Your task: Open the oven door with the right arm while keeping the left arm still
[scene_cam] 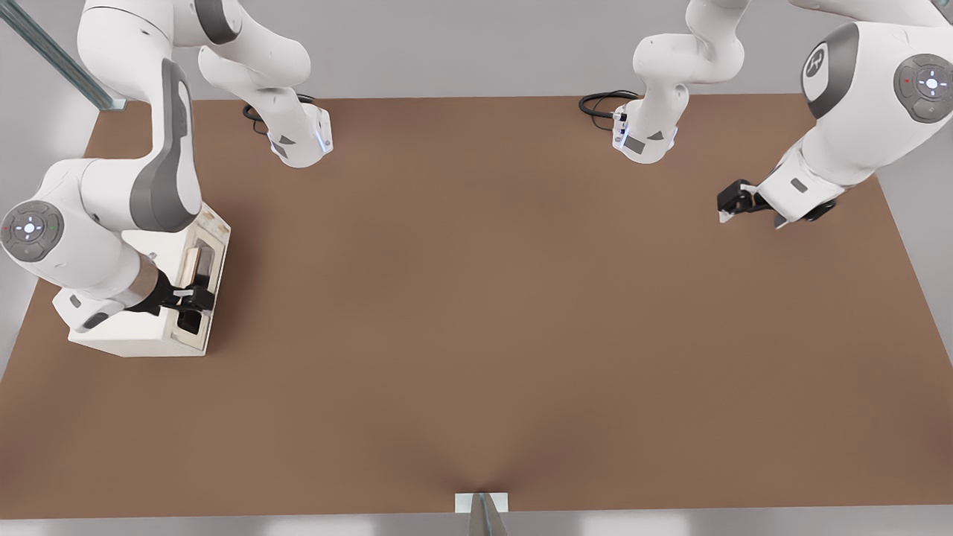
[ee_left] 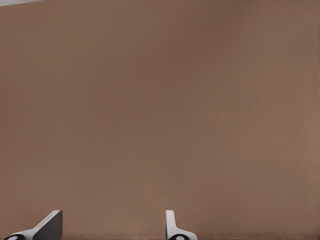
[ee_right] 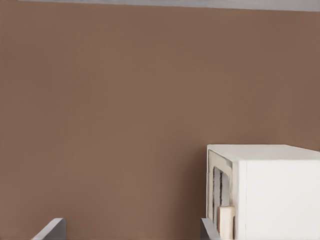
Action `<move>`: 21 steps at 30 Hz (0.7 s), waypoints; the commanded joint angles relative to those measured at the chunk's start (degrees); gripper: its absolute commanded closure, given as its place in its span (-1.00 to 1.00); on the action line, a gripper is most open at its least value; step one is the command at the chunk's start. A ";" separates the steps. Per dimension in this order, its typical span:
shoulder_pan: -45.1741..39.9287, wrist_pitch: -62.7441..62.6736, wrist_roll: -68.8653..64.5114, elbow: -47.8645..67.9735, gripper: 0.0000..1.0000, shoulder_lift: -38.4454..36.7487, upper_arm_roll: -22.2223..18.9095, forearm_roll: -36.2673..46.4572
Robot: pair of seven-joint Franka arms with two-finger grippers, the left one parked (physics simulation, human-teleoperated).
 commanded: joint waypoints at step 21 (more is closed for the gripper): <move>7.48 10.28 47.64 -42.81 0.57 -5.49 0.03 -55.67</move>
